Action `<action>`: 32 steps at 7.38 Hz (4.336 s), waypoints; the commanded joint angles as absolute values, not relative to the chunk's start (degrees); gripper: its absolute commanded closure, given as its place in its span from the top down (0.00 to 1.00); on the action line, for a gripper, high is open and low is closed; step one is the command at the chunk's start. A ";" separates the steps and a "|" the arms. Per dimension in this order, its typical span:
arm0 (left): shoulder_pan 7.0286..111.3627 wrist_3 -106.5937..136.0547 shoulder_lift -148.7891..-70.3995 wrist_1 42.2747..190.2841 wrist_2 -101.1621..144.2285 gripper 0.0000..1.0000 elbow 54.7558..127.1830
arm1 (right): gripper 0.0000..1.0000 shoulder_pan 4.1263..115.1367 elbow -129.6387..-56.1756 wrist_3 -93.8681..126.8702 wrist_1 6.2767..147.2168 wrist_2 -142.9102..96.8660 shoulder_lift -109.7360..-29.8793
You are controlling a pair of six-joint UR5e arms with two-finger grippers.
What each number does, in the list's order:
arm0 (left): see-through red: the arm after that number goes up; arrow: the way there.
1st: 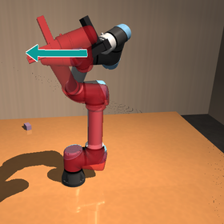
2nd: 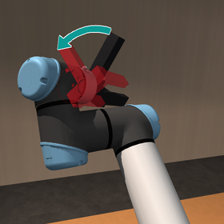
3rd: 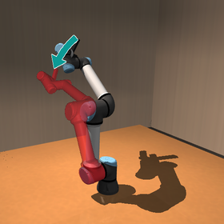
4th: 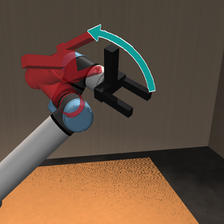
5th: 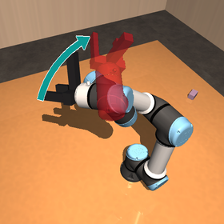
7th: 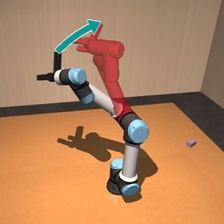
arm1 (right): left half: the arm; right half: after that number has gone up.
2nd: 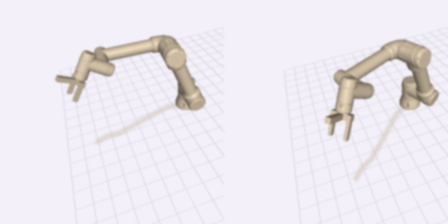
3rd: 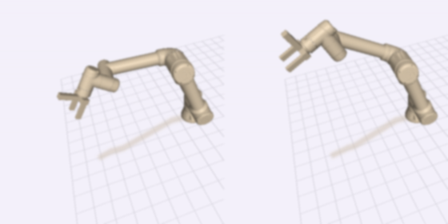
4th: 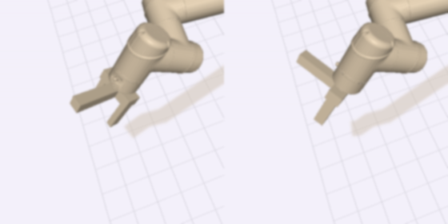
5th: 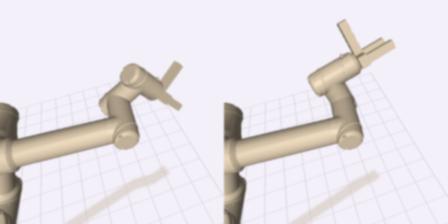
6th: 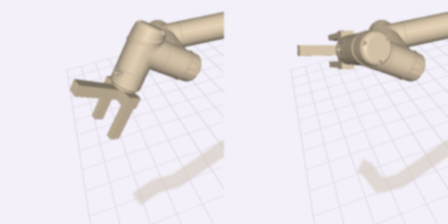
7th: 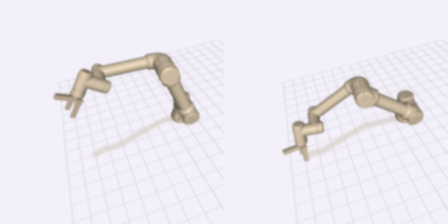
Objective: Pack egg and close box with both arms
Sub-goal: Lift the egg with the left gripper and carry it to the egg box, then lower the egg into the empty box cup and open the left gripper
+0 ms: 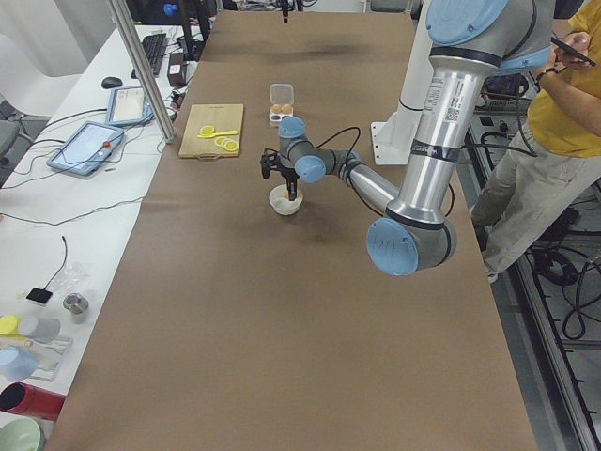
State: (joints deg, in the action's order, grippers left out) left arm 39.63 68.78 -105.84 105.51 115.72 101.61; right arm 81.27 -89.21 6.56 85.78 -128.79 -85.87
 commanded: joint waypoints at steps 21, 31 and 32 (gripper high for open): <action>31.83 59.25 -150.82 109.25 105.39 0.08 67.07 | 1.00 81.12 -89.91 6.42 85.78 -128.94 -86.13; 27.42 55.81 -154.86 109.34 100.64 0.09 63.55 | 1.00 81.12 -91.32 6.68 85.78 -129.02 -87.19; 27.51 55.90 -154.78 109.34 99.68 0.08 63.28 | 1.00 81.12 -91.32 6.68 85.78 -129.02 -87.19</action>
State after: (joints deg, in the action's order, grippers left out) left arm 27.43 55.82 -154.75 109.30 100.56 63.55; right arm 81.12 -91.31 6.66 85.78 -129.02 -87.18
